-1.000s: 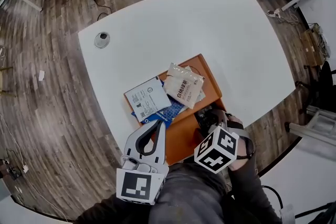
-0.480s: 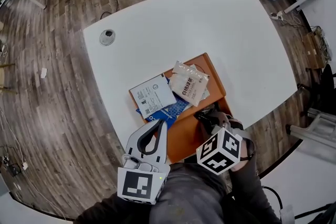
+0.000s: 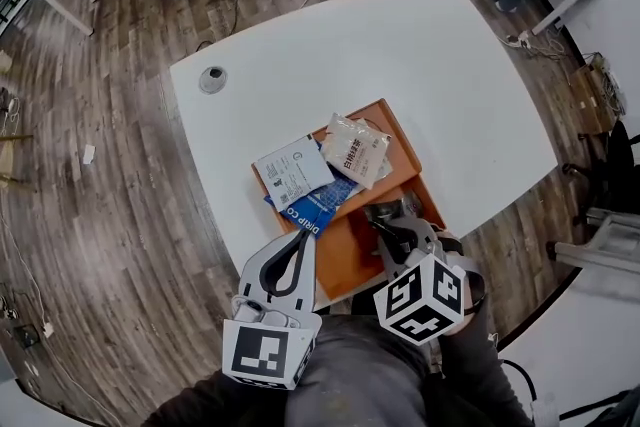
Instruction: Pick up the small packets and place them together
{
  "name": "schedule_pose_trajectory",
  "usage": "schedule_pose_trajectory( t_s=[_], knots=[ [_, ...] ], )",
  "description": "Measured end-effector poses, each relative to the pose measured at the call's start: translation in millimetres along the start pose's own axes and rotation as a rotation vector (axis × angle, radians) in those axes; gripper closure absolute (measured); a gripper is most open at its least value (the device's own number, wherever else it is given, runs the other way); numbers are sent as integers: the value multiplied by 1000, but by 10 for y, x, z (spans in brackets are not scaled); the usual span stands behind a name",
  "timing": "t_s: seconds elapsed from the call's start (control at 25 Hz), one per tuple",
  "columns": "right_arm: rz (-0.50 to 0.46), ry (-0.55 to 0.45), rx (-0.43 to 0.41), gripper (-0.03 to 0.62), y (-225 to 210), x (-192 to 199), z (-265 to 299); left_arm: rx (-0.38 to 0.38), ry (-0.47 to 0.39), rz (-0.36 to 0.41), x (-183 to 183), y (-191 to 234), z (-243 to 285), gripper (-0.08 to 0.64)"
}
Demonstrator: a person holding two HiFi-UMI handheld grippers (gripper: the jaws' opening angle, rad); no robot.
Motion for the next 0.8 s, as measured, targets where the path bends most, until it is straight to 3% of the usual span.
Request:
schedule_pose_trajectory(
  t_s=[0.4, 0.8],
  knots=[
    [-6, -93, 66, 549, 197, -110, -312, 22, -89, 11, -115, 2, -230, 563],
    [-86, -151, 131, 549, 137, -552, -568, -25, -163, -7, -371, 206, -364, 563]
  ],
)
Point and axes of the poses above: the fingertips, and each gripper's own axes: z forward along the fingers, y to its left, x out of its underside, the point moved 6 cm from there along -z, backward along the fingers, and after that the axes turned 13 degrees about -x, right-handed, at the moved point
